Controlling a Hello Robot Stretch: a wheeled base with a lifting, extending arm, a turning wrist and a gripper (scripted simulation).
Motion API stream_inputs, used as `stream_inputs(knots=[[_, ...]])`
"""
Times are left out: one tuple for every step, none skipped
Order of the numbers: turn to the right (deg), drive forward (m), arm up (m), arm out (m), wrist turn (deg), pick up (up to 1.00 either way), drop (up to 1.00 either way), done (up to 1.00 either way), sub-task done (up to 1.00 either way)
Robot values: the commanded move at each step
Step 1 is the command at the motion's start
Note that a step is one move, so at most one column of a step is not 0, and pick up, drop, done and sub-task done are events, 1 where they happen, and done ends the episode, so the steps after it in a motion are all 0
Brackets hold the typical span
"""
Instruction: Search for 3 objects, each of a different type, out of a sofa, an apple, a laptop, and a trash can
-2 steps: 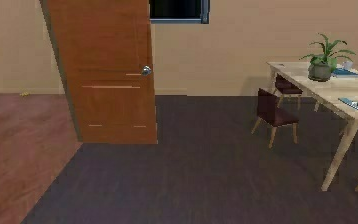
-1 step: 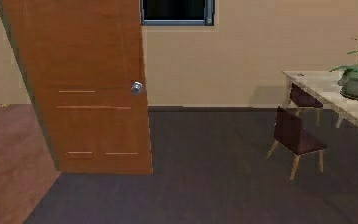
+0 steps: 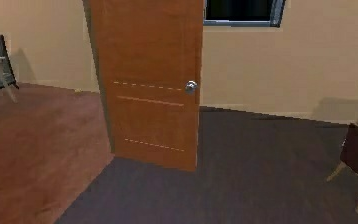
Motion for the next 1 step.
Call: stream_inputs(knots=[[0.0, 0.35, 0.00, 0.00, 0.0, 0.00, 0.00, 0.00, 0.00]])
